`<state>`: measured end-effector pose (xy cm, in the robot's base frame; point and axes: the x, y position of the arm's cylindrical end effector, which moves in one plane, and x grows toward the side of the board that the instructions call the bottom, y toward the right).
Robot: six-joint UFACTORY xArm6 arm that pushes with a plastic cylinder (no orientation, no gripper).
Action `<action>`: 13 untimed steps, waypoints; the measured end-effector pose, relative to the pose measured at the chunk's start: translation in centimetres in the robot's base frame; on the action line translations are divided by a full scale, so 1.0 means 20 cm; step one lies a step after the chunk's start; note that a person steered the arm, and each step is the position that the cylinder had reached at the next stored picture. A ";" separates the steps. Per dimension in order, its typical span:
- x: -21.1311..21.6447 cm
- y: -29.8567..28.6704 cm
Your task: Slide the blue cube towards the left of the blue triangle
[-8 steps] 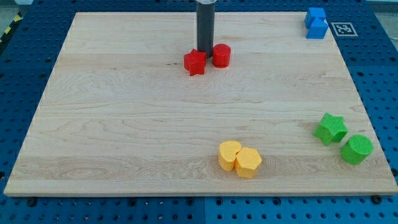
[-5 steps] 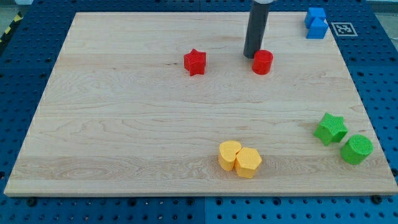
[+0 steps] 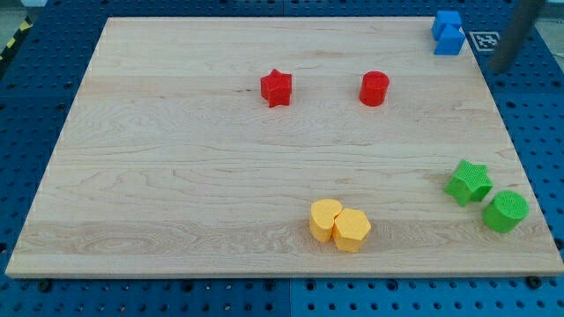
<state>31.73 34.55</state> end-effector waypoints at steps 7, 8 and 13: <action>-0.55 -0.29; -0.55 -0.40; -0.40 -0.60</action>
